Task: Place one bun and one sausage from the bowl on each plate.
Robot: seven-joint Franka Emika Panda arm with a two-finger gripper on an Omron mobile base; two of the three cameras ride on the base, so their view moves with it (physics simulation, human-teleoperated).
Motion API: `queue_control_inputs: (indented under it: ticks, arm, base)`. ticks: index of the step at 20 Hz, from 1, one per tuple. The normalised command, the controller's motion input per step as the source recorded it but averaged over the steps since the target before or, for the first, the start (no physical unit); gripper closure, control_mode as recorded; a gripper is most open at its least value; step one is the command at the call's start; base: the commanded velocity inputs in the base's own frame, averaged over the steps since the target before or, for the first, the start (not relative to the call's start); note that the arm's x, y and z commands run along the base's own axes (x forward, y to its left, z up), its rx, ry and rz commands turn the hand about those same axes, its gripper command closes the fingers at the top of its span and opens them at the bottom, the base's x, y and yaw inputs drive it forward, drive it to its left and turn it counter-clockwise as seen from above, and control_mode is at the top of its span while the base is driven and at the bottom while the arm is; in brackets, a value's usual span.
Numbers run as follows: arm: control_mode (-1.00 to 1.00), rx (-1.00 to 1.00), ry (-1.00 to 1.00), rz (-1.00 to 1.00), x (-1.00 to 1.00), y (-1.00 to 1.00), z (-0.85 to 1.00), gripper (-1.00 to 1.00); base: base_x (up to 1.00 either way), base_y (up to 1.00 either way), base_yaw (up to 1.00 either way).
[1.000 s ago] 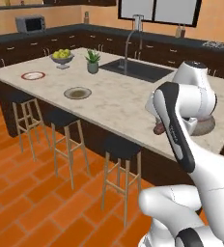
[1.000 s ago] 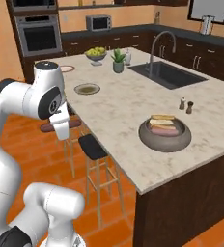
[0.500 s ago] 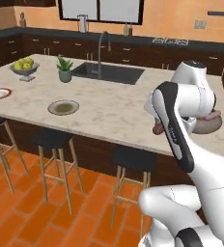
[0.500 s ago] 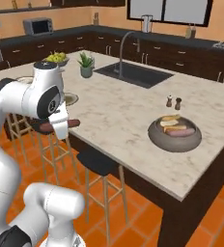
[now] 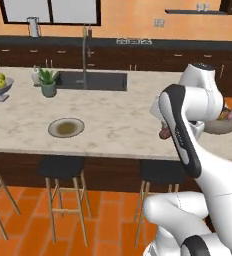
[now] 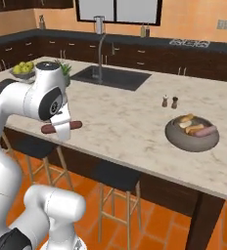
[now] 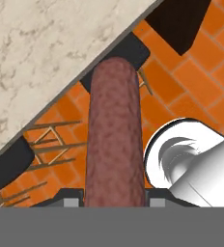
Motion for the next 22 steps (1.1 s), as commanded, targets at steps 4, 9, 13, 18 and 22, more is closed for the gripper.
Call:
queue_control_inputs:
  ticks: [4, 9, 13, 18, 22]
  arm:
    - [1.00, 0.00, 0.00, 0.00, 0.00, 0.00, 0.00, 1.00]
    - [1.00, 0.00, 0.00, 0.00, 0.00, 0.00, 0.00, 1.00]
    - [1.00, 0.00, 0.00, 0.00, 0.00, 0.00, 0.00, 1.00]
    - [1.00, 0.00, 0.00, 0.00, 0.00, 0.00, 0.00, 1.00]
    - [1.00, 0.00, 0.00, 0.00, 0.00, 0.00, 0.00, 1.00]
  base:
    - [0.00, 1.00, -0.34]
    - [0.15, 1.00, -0.27]
    - [0.40, 0.86, -0.24]
    - [0.76, 0.36, -0.31]
    - [0.90, 0.40, -0.34]
